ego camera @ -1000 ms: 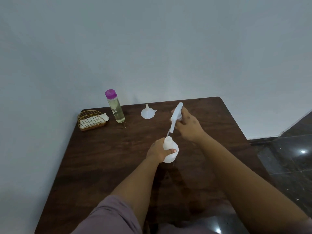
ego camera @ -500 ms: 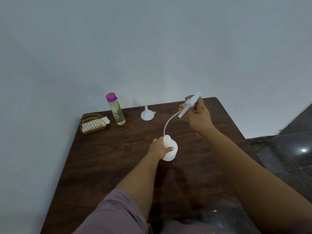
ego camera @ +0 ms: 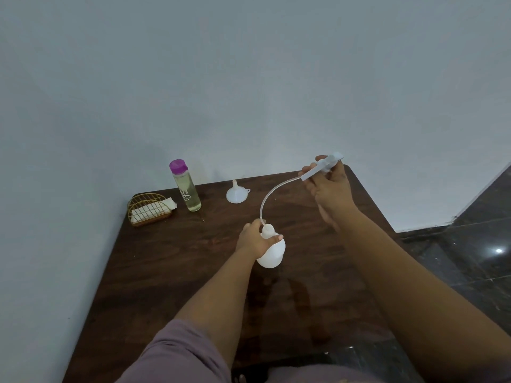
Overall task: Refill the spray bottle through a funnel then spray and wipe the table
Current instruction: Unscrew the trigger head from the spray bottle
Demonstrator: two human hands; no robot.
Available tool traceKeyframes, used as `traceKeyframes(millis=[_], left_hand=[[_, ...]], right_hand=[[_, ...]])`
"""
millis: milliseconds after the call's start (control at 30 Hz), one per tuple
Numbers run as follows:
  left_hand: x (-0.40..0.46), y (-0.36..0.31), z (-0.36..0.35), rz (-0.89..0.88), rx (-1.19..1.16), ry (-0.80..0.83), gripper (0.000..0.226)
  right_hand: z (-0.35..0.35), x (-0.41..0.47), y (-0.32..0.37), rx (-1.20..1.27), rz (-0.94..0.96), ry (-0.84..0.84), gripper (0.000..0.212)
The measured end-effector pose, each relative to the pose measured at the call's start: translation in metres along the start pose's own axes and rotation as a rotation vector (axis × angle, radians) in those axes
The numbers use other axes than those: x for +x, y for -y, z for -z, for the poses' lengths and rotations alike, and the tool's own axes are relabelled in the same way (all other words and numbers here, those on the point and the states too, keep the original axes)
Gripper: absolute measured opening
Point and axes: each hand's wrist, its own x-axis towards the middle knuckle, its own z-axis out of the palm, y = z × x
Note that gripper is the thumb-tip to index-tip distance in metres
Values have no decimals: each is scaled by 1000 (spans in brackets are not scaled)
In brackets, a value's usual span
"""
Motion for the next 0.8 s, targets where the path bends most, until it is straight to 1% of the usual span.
traceKeyframes(millis=[133,200,333,400,433,533,600,700,800], left_hand=[[0,-8,7,32,-31,-71,81],[0,-11,11,21,-62,-117,83],[-1,-24,15,-42,-118,-258,72],[-2,-34,15,-88,-162,-295,64],[-3,-39,14,-110,-188,-299,61],[-4,-55,4,-139,-247,-295,51],[-5,-67,-6,-144,-276,-277,47],[-10,-87,-23,-134,-358,-196,41],[-20,-107,-37,-43,-518,-33,29]], right_hand=[[2,1,10,184,-21,4,27],[4,2,14,222,-15,0,23],[12,3,27,264,18,-30,21],[19,4,33,262,55,-17,23],[24,4,34,204,83,-17,24],[40,3,31,-129,190,-81,24],[50,-2,26,-273,260,-81,28],[67,-10,11,-472,345,21,29],[92,-10,-17,-622,362,122,37]])
